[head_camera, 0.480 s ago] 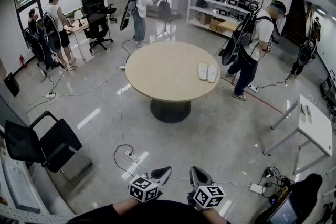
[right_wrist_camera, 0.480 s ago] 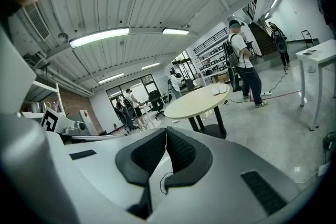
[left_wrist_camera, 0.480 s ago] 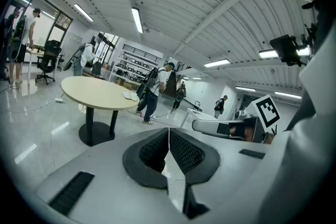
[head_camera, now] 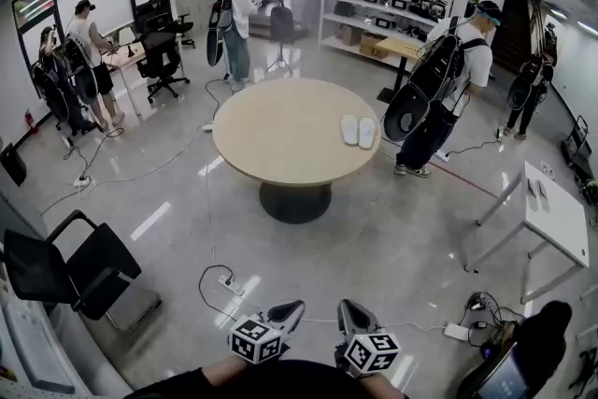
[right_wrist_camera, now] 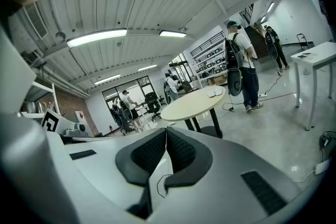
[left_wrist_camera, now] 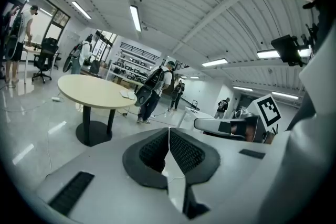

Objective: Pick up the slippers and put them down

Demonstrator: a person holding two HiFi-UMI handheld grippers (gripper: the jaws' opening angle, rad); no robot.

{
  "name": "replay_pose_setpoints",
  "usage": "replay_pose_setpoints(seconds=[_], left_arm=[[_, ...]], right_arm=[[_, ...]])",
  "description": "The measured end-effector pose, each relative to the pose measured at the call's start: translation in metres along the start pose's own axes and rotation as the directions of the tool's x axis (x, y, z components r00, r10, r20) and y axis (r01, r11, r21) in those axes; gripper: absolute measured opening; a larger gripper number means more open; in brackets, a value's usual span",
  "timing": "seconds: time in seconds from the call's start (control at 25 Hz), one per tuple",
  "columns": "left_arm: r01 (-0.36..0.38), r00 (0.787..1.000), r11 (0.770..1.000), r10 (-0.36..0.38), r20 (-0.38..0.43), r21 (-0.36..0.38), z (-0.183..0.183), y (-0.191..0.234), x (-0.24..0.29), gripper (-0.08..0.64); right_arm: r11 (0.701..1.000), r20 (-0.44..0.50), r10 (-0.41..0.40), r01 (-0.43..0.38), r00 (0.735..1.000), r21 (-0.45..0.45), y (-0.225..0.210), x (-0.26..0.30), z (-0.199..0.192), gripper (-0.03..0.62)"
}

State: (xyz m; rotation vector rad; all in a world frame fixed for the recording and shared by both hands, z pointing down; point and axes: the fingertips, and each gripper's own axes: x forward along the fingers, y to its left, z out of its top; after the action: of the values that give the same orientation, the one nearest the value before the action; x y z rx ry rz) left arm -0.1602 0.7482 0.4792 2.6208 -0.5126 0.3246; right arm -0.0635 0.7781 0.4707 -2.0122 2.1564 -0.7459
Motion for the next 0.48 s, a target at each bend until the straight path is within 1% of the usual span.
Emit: replay_pose_setpoints(seconds=[0.28,0.48], left_arm=[[0.026,0.999,1.0,-0.026,-0.02,-0.001,0.0,0.007,0.004,0.025],[0.038,0.999,0.999,-0.038,-0.023,-0.001,0.003,0.017,0.003,0.025]], right_arm=[[0.999,0.033,-0.022,0.021,0.999,0.027,-0.002,0.005,0.003,0.015],[0.999,0.034,-0.042,0.041,0.999,0.02,0.001,0.014,0.003,0.015]])
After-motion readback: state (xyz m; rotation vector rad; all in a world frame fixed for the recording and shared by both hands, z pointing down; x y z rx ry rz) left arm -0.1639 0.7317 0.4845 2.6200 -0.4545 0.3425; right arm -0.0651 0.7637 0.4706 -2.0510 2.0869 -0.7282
